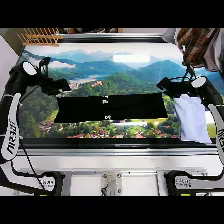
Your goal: Fold the clothes and pants, and hang the long-sleeved shirts on hangers.
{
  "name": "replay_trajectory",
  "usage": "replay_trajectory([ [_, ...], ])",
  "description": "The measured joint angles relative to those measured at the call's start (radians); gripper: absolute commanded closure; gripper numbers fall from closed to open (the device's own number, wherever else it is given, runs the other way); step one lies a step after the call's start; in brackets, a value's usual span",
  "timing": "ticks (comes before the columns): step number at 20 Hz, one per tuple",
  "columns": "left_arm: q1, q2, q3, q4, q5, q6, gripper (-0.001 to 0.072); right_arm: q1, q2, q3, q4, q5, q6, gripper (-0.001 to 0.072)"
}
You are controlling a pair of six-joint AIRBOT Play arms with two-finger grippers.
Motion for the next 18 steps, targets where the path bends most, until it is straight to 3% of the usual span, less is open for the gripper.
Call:
replay_trajectory([
  [1, -0.002, 0.012, 0.008, 0.000, -0.001, -0.005, 0.0517, -0.029, -0.005, 0.001, 0.011, 0.025, -0.031, 0.0105],
  [2, -0.008, 0.024, 0.013, 0.000, -0.004, -0.006, 0.0693, -0.061, -0.012, 0.002, 0.020, 0.058, -0.064, 0.0105],
  [8, -0.098, 0.067, 0.025, 0.000, -0.011, -0.011, 0.0699, -0.232, -0.126, 0.004, 0.045, 0.275, -0.260, 0.0136],
  [16, -0.227, 0.074, 0.026, -0.001, 0.021, -0.014, 0.0699, -0.198, -0.258, 0.006, 0.130, 0.351, -0.384, 0.0136],
  [17, -0.238, 0.074, 0.026, 0.000, 0.025, -0.014, 0.0699, -0.182, -0.267, 0.007, 0.137, 0.351, -0.391, 0.0205],
  [18, -0.248, 0.074, 0.026, 0.000, 0.031, -0.014, 0.0699, -0.167, -0.276, 0.007, 0.147, 0.345, -0.397, 0.0409],
])
